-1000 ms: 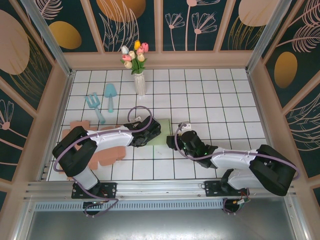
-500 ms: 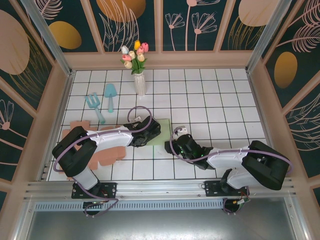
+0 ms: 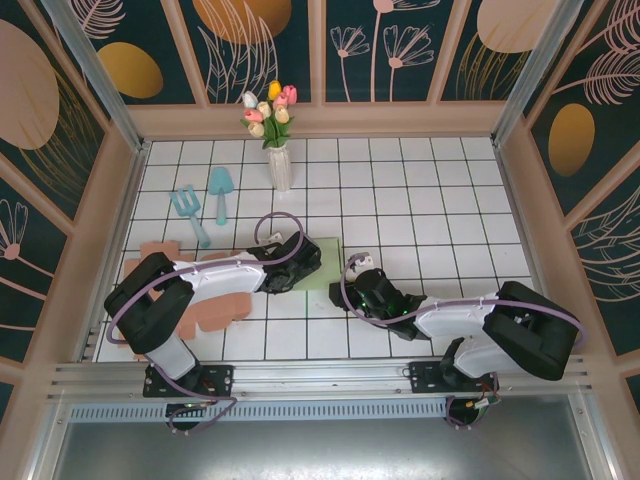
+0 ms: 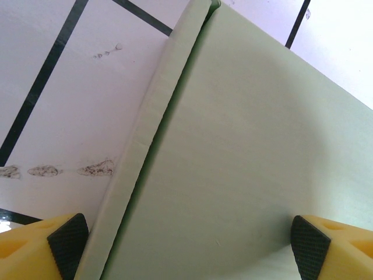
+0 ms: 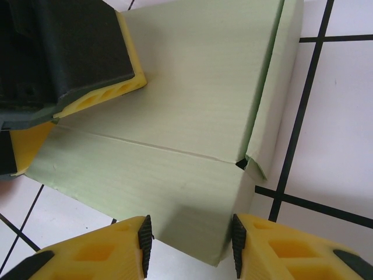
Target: Fold the paper box
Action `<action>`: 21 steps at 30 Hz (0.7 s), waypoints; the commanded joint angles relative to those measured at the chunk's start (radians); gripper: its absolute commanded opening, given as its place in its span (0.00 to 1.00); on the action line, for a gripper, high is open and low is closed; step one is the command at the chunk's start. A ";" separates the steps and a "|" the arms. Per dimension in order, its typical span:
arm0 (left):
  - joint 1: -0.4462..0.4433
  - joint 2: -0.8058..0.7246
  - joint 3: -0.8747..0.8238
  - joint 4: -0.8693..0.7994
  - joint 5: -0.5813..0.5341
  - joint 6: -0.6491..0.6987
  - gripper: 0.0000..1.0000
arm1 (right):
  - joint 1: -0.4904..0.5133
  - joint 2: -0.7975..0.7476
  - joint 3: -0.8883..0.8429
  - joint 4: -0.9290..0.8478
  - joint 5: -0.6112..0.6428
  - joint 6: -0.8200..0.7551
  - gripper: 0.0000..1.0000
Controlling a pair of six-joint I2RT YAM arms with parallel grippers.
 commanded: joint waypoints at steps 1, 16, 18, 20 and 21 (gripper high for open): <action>0.011 0.017 -0.028 -0.056 -0.022 -0.007 0.91 | 0.006 -0.004 -0.009 0.037 -0.002 0.003 0.41; 0.013 0.030 -0.040 -0.047 -0.026 -0.007 0.90 | 0.006 0.057 -0.016 0.062 0.043 -0.017 0.36; 0.013 0.027 -0.041 -0.046 -0.027 -0.006 0.90 | 0.006 0.063 -0.014 0.070 0.045 -0.018 0.36; 0.013 0.024 -0.044 -0.046 -0.027 -0.007 0.90 | 0.007 0.068 -0.016 0.077 0.047 -0.019 0.35; 0.013 0.025 -0.046 -0.046 -0.027 -0.007 0.90 | 0.007 0.069 -0.018 0.080 0.050 -0.020 0.34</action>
